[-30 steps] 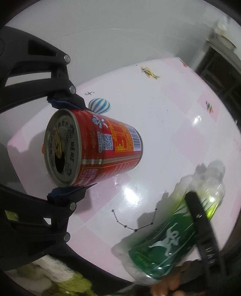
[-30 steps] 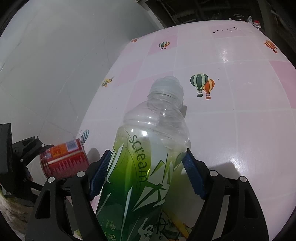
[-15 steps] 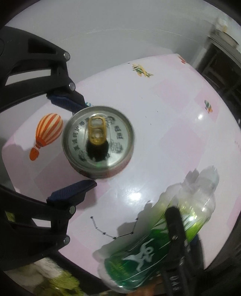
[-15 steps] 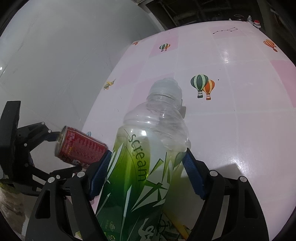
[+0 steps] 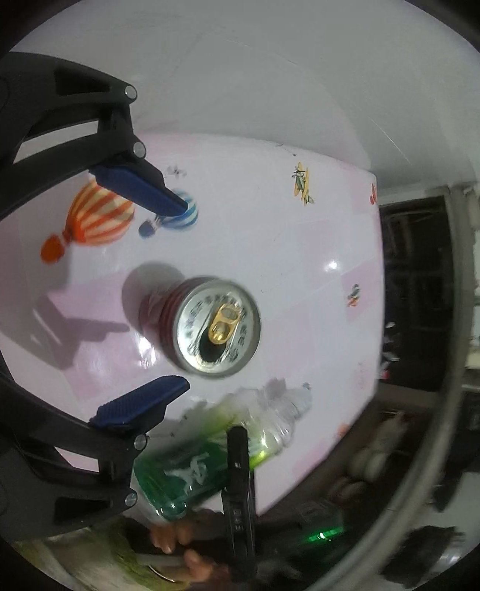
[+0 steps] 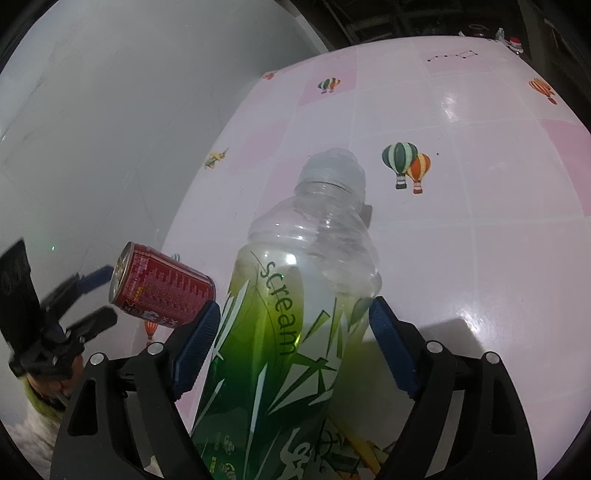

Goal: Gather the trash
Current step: 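Lift the red can with the left tool while the right holds the green bottle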

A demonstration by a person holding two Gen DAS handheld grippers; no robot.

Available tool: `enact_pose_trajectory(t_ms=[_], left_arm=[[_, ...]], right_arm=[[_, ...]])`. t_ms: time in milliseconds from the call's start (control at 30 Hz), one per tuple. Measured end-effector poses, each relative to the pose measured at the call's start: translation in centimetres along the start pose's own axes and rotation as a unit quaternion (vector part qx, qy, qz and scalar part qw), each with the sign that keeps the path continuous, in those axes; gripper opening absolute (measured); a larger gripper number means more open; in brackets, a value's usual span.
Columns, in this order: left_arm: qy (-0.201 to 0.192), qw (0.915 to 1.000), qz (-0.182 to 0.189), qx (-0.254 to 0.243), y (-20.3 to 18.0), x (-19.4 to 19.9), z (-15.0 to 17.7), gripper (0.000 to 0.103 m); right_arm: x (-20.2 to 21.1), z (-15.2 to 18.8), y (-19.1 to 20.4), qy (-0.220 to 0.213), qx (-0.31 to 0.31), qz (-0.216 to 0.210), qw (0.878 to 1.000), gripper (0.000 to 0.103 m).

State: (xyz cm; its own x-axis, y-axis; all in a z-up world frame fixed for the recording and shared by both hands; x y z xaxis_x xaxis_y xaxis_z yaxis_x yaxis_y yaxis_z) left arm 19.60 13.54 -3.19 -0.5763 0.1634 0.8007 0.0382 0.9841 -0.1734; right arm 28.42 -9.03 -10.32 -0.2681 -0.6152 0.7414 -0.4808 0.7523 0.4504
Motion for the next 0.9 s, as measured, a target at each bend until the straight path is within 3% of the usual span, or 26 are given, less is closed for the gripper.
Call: enact_pose_trajectory(t_ms=[133, 267, 433, 633, 700, 900], left_arm=[[-0.031, 0.9994, -0.002, 0.015, -0.5, -0.6, 1.5, 0.084], [-0.041, 0.9973, 0.023, 0.057, -0.4, -1.8, 2.1, 0.084], [-0.056, 0.9955, 0.012, 0.076, -0.3, -3.6, 2.2, 0.082], [-0.079, 0.9927, 0.015, 0.090, -0.6, -3.9, 1.7, 0.069], [-0.082, 0.9921, 0.019, 0.094, -0.8, -3.9, 1.6, 0.064], [-0.080, 0.9919, 0.024, 0.095, -1.4, -3.8, 1.7, 0.064]], right_arm=[[0.3, 0.1, 0.1, 0.007, -0.006, 0.013, 1.000, 0.081], [0.8, 0.5, 0.4, 0.008, -0.011, 0.035, 0.999, 0.081], [0.3, 1.0, 0.8, 0.022, -0.020, 0.055, 0.998, 0.081], [0.0, 1.4, 1.5, 0.027, -0.027, 0.054, 0.998, 0.060], [0.4, 1.7, 1.5, 0.029, -0.026, 0.064, 0.997, 0.060], [1.8, 3.4, 1.5, 0.034, -0.035, 0.075, 0.996, 0.060]])
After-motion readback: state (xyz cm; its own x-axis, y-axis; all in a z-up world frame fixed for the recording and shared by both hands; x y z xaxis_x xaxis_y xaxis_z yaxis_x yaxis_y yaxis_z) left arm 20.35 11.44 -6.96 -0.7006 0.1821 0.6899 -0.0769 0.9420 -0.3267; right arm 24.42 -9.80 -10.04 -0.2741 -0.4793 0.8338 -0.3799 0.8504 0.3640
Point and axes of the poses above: each gripper's, at about its wrist camera, not at the fingertips, and x roughly against the way its jaws point, y to its left, z to its underside, the point moved 4 cm from there along -x, roughly the way its jaws point, and after that the axes turned 13 degrees about x, right-handed, at the moved point
